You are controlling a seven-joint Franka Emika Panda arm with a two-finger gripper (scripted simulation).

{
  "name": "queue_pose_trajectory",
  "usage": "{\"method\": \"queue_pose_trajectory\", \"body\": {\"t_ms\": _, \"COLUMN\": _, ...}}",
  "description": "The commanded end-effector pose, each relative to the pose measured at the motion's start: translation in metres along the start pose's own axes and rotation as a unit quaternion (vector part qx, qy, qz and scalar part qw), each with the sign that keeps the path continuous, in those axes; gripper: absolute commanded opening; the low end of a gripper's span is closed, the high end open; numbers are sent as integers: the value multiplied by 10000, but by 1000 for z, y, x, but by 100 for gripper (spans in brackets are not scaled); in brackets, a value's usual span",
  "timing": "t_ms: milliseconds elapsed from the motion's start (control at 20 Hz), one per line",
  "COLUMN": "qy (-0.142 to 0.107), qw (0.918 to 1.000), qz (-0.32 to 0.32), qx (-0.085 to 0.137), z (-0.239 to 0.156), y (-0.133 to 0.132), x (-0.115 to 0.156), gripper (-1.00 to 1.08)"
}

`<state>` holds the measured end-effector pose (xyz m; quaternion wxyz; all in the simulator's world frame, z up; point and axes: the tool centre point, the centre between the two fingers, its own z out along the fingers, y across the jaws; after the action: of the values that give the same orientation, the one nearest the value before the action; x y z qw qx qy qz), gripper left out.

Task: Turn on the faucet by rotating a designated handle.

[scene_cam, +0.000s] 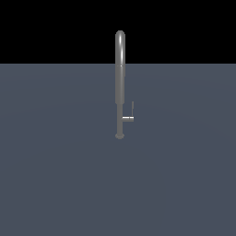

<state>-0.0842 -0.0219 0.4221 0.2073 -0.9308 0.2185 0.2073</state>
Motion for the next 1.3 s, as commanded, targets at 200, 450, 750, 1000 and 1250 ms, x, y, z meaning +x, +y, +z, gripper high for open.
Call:
{"method": "queue_pose_trajectory", "body": {"t_ms": 200, "qy": -536, "qw": 9957, "qz": 532, "qx": 539, "z": 9, "y": 1, "x": 43, "gripper": -100}}
{"method": "queue_pose_trajectory", "body": {"t_ms": 450, "qy": -969, "qw": 9859, "qz": 957, "qx": 974, "z": 19, "y": 4, "x": 77, "gripper": -100}}
{"method": "queue_pose_trajectory", "body": {"t_ms": 750, "qy": -1522, "qw": 9649, "qz": 1499, "qx": 1528, "z": 38, "y": 10, "x": 119, "gripper": -100}}
{"method": "queue_pose_trajectory", "body": {"t_ms": 1000, "qy": -2020, "qw": 9374, "qz": 1988, "qx": 2026, "z": 59, "y": 18, "x": 154, "gripper": -100}}
{"method": "queue_pose_trajectory", "body": {"t_ms": 1250, "qy": -2546, "qw": 8983, "qz": 2510, "qx": 2554, "z": 88, "y": 28, "x": 188, "gripper": -100}}
